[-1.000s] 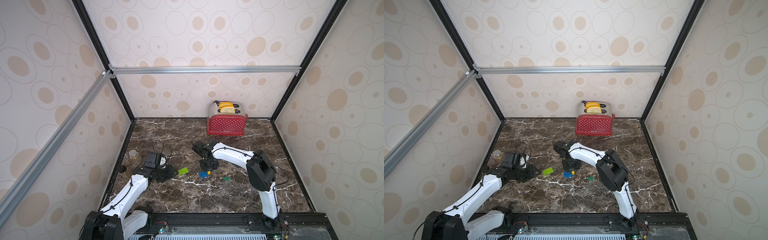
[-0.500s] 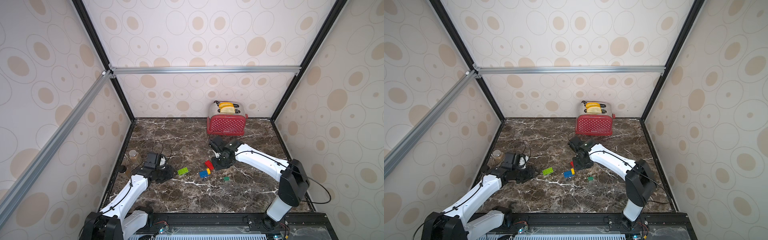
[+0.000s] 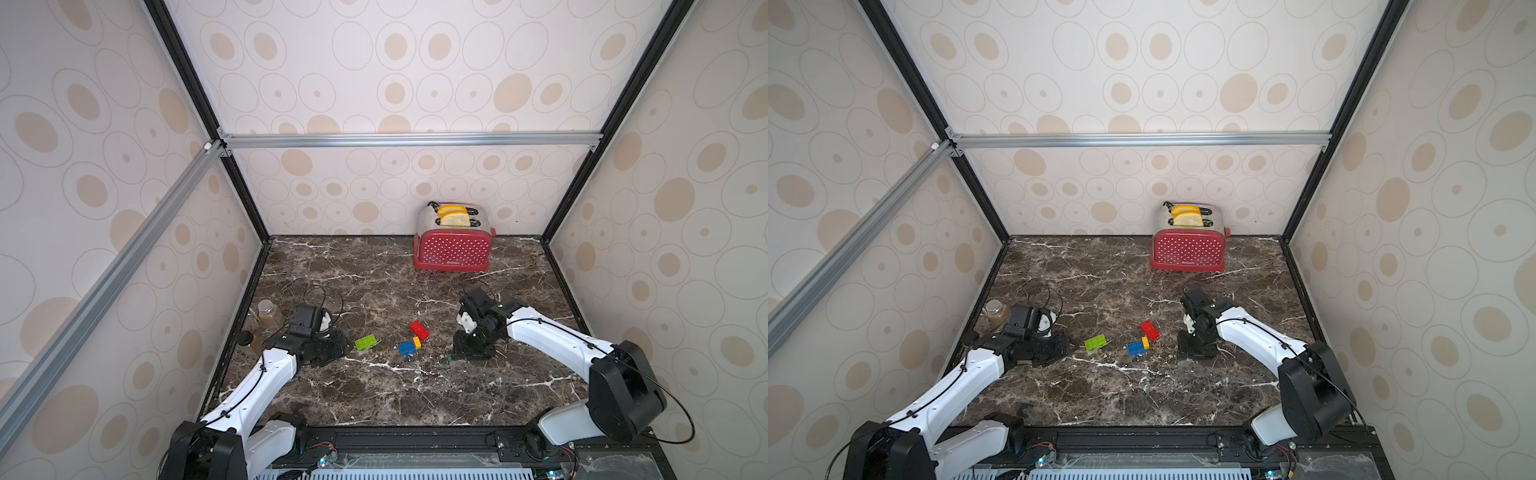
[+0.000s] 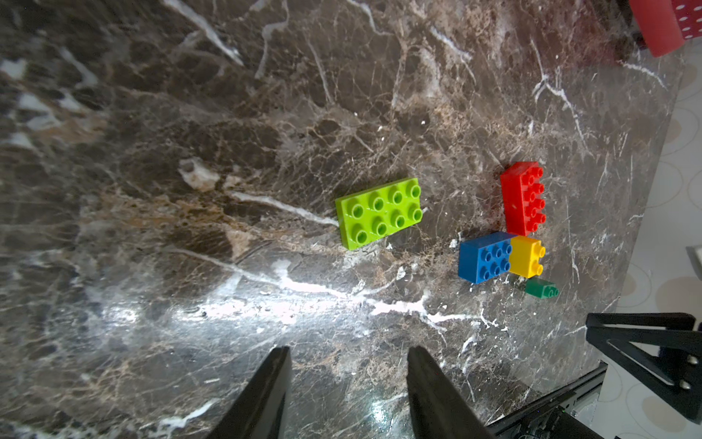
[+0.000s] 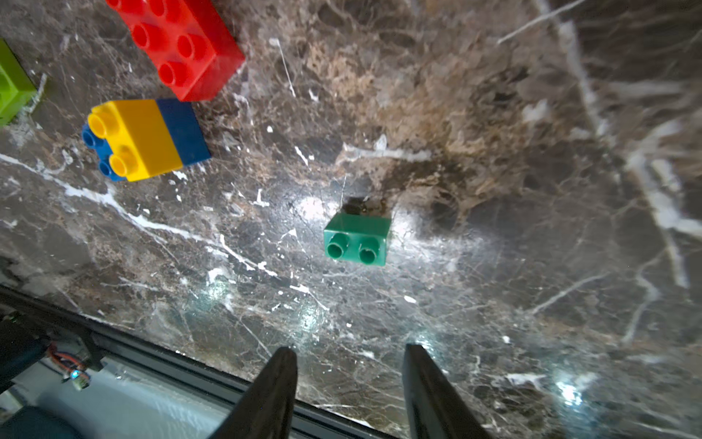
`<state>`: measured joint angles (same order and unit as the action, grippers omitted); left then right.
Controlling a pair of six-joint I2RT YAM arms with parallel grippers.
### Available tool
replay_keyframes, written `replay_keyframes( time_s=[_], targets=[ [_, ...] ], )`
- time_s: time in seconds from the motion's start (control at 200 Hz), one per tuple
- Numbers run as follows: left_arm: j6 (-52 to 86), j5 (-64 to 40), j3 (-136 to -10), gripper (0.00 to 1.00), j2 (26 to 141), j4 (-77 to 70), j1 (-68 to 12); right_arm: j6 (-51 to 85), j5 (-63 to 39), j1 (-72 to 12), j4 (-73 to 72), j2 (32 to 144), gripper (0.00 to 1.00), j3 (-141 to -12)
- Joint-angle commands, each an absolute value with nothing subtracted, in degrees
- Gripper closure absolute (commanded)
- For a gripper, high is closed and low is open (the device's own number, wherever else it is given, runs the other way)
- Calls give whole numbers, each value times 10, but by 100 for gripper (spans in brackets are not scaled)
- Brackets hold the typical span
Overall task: Assemble the number 5 with lego
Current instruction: Assemble the lego brick with the lego brick, then pick up the lego brick from the center of the board.
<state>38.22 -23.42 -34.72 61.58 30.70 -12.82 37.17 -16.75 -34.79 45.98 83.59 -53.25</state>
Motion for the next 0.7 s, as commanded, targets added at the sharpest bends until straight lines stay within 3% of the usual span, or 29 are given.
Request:
replay_keyframes(
  time_s=[0.0, 0.691],
  targets=[
    [387, -226, -350, 48, 624, 305, -131, 369, -238, -344, 435, 830, 48, -513],
    [378, -223, -351, 48, 620, 312, -131, 433, -215, -316, 355, 948, 50, -540]
  ],
)
